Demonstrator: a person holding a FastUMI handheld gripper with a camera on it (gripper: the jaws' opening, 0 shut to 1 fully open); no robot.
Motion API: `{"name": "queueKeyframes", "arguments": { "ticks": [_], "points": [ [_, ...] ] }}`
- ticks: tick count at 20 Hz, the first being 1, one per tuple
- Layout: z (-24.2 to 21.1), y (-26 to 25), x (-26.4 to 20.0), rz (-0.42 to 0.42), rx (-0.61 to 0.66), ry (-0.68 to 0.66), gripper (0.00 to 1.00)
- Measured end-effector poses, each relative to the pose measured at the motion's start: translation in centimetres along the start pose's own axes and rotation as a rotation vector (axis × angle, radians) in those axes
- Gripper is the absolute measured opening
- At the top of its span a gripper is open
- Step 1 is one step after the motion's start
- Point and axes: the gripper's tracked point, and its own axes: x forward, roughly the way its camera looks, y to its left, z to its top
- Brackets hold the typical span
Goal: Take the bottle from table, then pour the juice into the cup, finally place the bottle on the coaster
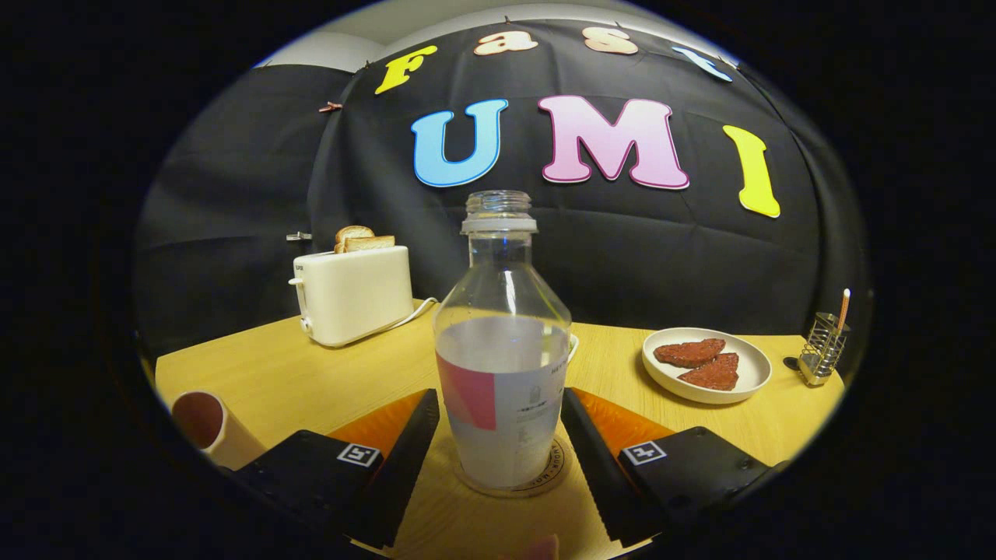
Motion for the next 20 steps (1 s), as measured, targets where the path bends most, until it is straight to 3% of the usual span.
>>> {"name": "queueKeyframes", "arguments": {
  "ticks": [10, 20],
  "points": [
    [2.3, -0.7, -2.0, -0.022, -0.015, -0.025, 0.96],
    [8.0, -1.4, -8.2, -0.085, -0.095, -0.071, 0.97]
  ]
}}
